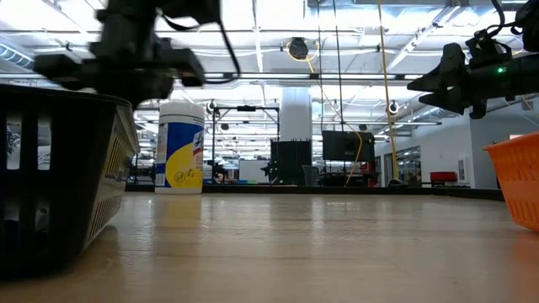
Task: Pick & Place First Aid Supplies
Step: Put the bandage into the green bin
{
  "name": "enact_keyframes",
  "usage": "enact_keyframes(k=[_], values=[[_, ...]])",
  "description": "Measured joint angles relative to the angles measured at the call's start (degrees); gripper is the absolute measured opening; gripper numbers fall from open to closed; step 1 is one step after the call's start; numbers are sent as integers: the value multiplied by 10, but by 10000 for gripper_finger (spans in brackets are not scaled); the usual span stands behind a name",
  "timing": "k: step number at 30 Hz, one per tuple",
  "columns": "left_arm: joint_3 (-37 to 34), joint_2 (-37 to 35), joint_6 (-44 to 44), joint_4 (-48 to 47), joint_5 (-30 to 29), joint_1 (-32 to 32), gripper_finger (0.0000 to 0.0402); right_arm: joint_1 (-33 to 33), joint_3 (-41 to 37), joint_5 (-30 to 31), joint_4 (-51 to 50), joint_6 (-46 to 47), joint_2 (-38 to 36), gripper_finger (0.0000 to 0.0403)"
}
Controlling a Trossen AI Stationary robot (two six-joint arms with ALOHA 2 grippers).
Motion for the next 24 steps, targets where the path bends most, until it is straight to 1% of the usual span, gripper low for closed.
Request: enact_keyframes(k=[5, 12, 17, 21, 24], values=[[-57, -63, -75, 14, 0, -79, 0, 0, 0, 0, 1, 0, 0, 267], [-109, -129, -178, 14, 2, -205, 0, 0, 0, 0, 1, 0, 0, 267], [-130, -149, -241, 15, 3, -284, 0, 0, 0, 0, 1, 0, 0, 267], [-134, -151, -265, 15, 9, -325, 0, 0, 0, 0, 1, 0, 0, 267], [-134, -134, -280, 25, 9, -347, 0, 0, 0, 0, 1, 0, 0, 267]])
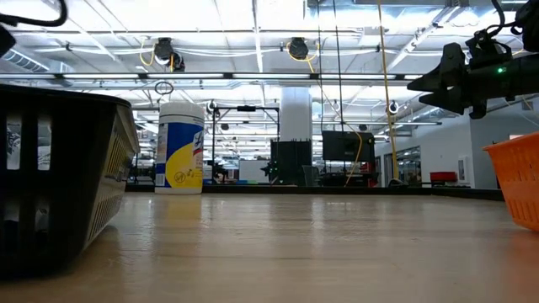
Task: Pick & Place First Aid Supplies
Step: Put the bandage into the green bin
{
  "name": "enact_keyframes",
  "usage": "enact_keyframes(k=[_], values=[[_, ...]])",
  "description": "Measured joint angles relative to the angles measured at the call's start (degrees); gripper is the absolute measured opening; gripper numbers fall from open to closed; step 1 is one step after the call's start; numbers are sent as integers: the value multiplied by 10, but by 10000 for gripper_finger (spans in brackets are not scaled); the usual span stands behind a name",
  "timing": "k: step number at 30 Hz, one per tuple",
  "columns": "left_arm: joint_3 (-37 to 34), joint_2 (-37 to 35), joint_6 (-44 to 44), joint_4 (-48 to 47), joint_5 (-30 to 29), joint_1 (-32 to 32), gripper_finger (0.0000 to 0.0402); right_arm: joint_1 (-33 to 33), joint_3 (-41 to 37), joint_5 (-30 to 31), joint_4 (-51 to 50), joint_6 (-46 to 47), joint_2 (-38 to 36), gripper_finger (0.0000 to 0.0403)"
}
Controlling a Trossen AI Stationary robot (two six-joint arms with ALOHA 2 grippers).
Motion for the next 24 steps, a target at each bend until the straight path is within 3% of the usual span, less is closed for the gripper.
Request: enact_keyframes(k=[9, 14, 18, 24], values=[[0, 74, -24, 82, -4, -49, 0, 0, 0, 0, 0, 0, 0, 267], [0, 80, -32, 93, -4, -54, 17, 0, 0, 0, 0, 0, 0, 267], [0, 70, -38, 90, -4, -54, 63, 0, 0, 0, -1, 0, 0, 267], [0, 24, -36, 78, -5, -50, 178, 0, 0, 0, -1, 0, 0, 267]])
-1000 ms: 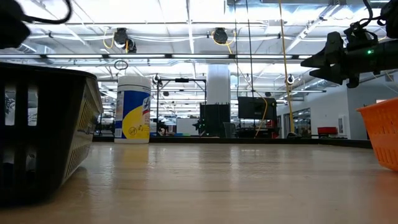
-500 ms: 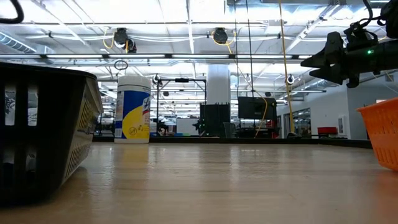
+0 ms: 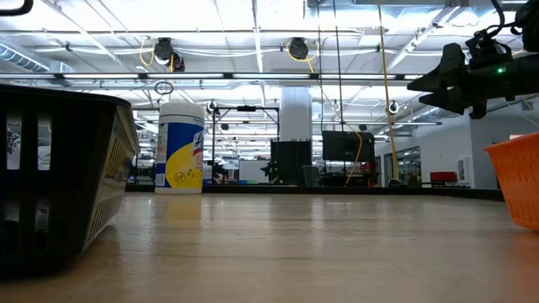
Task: Pick & Place First Aid Supplies
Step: Put the bandage into the green bin
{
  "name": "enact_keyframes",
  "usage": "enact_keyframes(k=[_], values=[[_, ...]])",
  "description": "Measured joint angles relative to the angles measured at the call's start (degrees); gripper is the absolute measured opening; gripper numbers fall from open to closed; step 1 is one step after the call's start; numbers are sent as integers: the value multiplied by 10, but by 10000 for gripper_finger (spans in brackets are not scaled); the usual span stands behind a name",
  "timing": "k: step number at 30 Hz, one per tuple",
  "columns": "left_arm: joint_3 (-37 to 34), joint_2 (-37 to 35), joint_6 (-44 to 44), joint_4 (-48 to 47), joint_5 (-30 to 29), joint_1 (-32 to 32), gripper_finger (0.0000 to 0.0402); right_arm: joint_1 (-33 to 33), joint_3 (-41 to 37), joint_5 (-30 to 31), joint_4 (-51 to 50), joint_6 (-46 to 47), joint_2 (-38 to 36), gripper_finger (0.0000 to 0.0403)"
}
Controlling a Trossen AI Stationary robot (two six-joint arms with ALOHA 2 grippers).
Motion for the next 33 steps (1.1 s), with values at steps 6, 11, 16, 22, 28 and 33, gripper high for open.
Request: enact_keyframes(k=[6, 11, 16, 22, 28, 33], values=[[0, -64, 16, -83, -20, 27, 258, 0, 0, 0, 0, 0, 0, 267], [0, -104, 87, -141, -28, 71, 287, 0, 0, 0, 0, 0, 0, 267], [0, -125, 202, -154, -47, 134, 303, 0, 0, 0, 0, 0, 0, 267], [-46, -148, 254, -153, -26, 219, 316, 0, 0, 0, 0, 0, 0, 267], [-119, -147, 334, -152, 26, 318, 308, 0, 0, 0, 0, 0, 0, 267], [-158, -135, 378, -143, 30, 393, 298, 0, 0, 0, 0, 0, 0, 267]])
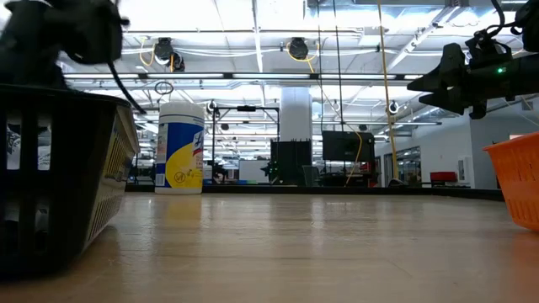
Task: Pick & Place First Aid Supplies
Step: Put the bandage into the green bin
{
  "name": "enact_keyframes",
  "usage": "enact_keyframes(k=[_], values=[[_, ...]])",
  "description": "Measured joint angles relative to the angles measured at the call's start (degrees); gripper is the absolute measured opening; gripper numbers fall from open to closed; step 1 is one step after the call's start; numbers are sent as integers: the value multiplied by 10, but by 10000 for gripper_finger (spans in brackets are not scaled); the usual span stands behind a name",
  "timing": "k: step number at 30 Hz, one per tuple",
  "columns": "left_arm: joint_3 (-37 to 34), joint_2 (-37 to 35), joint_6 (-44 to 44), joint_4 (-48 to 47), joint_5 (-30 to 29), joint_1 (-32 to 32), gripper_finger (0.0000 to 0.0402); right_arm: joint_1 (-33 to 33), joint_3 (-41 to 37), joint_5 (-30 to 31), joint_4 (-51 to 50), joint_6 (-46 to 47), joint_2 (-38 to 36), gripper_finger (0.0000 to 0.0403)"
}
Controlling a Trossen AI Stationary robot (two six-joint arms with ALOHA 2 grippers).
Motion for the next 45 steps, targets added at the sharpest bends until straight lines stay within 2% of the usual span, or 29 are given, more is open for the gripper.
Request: enact_keyframes(k=[8, 12, 16, 20, 23, 34, 39, 42, 45], values=[[-22, 69, 112, 34, 51, 84, 285, 0, 0, 0, 0, 0, 0, 267], [-24, 117, 153, 47, 60, 108, 286, 0, 0, 0, 0, 0, 0, 267], [-24, 150, 236, 95, 101, 122, 272, 0, 0, 0, 0, 0, 0, 267], [-15, 174, 281, 127, 122, 124, 236, 0, 0, 0, 0, 0, 0, 267], [-8, 188, 284, 145, 126, 124, 198, 0, 0, 0, 0, 0, 0, 267], [-2, 195, 284, 169, 126, 129, 17, 0, 0, 0, 0, 0, 0, 267], [10, 195, 283, 144, 107, 130, 5, 0, 0, 0, 0, 0, 0, 267], [24, 174, 283, 103, 73, 144, 4, 0, 0, 0, 0, 0, 0, 267], [39, 144, 267, 62, 65, 161, 3, 0, 0, 0, 0, 0, 0, 267]])
